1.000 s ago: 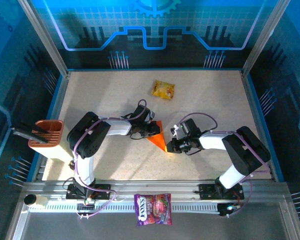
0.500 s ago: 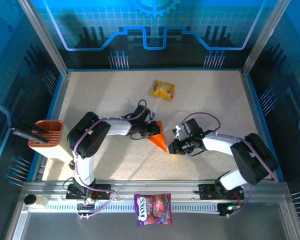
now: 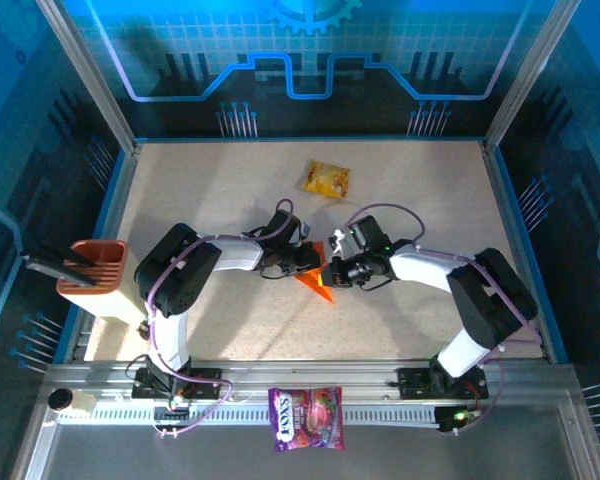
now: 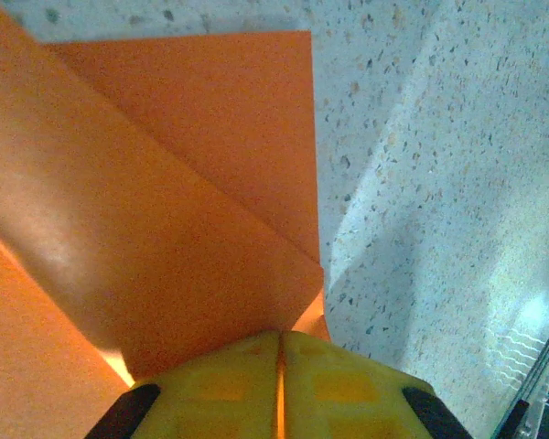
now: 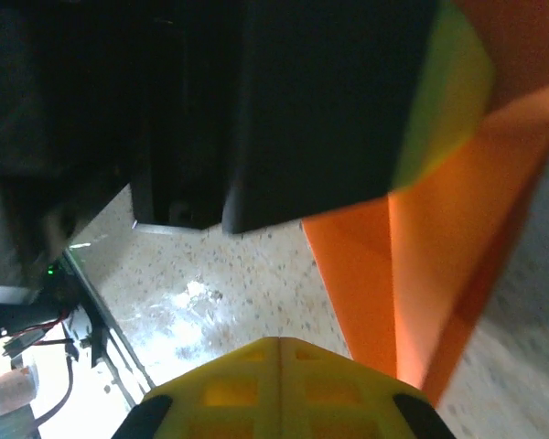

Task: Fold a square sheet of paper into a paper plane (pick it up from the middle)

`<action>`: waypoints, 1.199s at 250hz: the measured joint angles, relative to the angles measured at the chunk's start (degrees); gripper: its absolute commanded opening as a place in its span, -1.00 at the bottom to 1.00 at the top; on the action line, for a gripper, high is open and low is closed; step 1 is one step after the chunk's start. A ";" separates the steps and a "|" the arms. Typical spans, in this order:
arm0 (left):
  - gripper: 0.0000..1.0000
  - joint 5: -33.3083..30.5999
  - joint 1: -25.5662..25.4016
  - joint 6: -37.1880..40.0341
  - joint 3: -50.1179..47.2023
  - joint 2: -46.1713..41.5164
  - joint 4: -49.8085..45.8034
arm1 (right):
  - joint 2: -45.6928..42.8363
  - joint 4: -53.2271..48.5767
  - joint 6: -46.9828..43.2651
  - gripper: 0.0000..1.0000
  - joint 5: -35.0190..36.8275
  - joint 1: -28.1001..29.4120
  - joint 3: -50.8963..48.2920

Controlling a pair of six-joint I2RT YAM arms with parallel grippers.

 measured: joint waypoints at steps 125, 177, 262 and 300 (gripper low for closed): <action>-0.79 0.09 0.02 0.00 0.00 0.07 0.04 | 6.03 3.69 1.27 -1.00 3.06 2.08 -1.68; -0.79 0.31 0.02 0.00 0.00 0.11 0.20 | 4.63 11.56 2.78 -1.00 1.79 1.64 -6.45; -0.79 1.22 0.07 -0.22 -0.46 0.20 1.14 | -0.74 12.90 2.95 -1.00 2.03 1.66 -12.74; -0.79 1.62 0.11 -0.24 -0.81 0.20 1.79 | -4.37 13.20 3.02 -1.00 1.99 1.68 -16.81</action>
